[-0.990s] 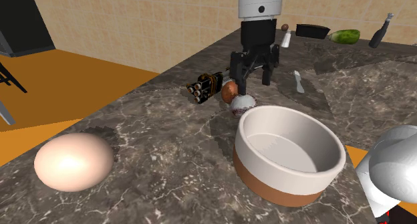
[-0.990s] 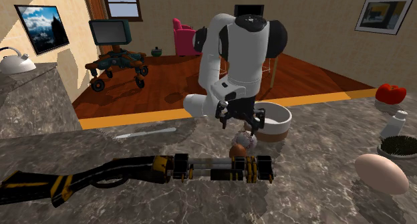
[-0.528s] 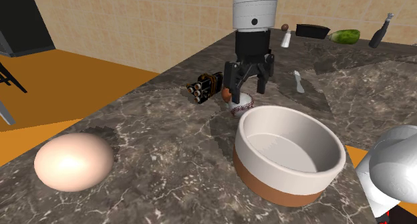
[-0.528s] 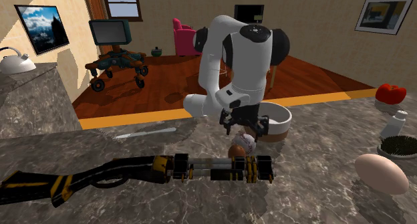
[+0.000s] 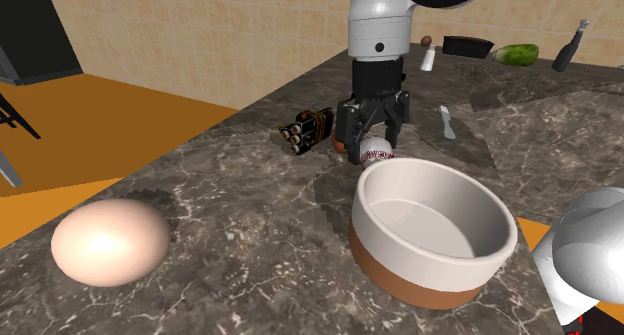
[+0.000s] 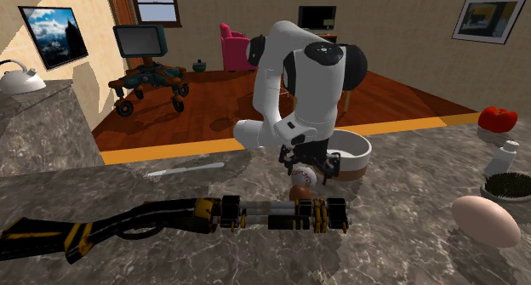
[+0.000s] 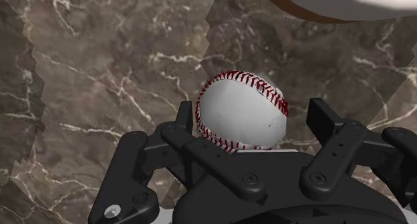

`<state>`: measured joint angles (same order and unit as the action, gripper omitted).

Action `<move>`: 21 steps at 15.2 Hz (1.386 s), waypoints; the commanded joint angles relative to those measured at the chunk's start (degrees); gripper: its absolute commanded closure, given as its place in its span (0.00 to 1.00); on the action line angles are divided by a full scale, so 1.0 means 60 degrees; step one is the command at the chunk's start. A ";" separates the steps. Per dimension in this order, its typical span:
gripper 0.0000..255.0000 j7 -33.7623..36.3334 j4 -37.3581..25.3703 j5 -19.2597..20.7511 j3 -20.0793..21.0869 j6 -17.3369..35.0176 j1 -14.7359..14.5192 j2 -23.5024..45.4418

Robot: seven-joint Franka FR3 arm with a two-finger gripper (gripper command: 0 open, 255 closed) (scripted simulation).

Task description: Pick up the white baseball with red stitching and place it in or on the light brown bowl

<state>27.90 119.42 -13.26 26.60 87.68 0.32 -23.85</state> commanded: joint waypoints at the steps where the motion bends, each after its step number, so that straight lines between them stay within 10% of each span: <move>1: 0.00 0.0000 0.0002 0.0006 0.0001 -0.0001 0.0002 0.0003; 2: 1.00 0.0000 0.0000 0.0006 0.0001 -0.0003 0.0002 0.0002; 21: 1.00 0.0149 -0.1461 0.0133 -0.0111 -0.1250 0.0076 0.0225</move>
<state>28.74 111.45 -12.49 26.04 81.01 0.76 -22.48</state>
